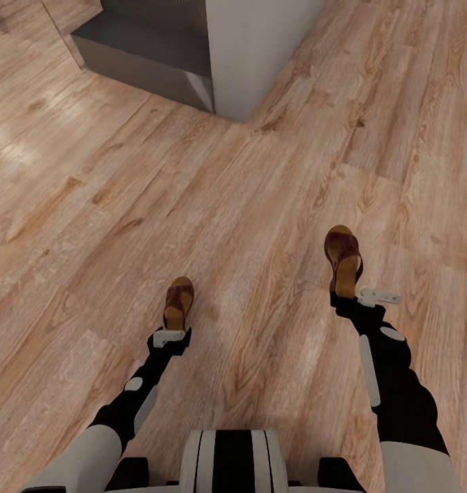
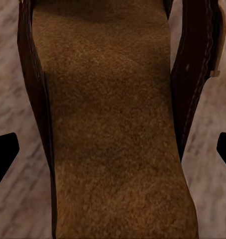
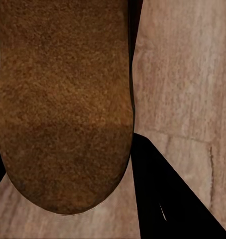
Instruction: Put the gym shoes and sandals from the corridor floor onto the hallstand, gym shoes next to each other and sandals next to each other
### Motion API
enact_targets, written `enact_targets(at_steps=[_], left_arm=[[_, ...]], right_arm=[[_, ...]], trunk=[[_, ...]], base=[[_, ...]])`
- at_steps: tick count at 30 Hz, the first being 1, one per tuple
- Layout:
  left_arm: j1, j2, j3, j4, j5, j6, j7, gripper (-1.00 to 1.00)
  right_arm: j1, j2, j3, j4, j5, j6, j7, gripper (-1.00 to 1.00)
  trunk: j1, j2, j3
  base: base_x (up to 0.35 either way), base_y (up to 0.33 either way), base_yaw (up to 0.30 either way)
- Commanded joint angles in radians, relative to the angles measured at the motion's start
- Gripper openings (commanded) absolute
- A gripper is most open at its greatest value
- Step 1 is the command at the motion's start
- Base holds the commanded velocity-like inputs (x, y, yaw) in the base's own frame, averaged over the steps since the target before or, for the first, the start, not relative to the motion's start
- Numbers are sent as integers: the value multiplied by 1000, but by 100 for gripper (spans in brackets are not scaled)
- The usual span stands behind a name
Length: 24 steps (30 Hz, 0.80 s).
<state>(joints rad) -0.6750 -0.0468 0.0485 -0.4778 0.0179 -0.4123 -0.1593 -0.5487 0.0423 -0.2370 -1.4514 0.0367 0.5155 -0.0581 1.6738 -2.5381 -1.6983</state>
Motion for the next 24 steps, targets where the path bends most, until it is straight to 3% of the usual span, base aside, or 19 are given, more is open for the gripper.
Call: enact_targets(at_steps=[1, 24], left_arm=[[-1, -1, 5, 0, 2, -2, -8, 100], [-1, -1, 4, -1, 2, -4, -8, 100]], right_arm=[[0, 1, -1, -1, 0, 6, -2, -100], [0, 1, -1, -3, 0, 6, -2, -100]], trunk=[[0, 0, 0], [1, -1, -19]], base=[[37, 0, 0], [-5, 0, 0]])
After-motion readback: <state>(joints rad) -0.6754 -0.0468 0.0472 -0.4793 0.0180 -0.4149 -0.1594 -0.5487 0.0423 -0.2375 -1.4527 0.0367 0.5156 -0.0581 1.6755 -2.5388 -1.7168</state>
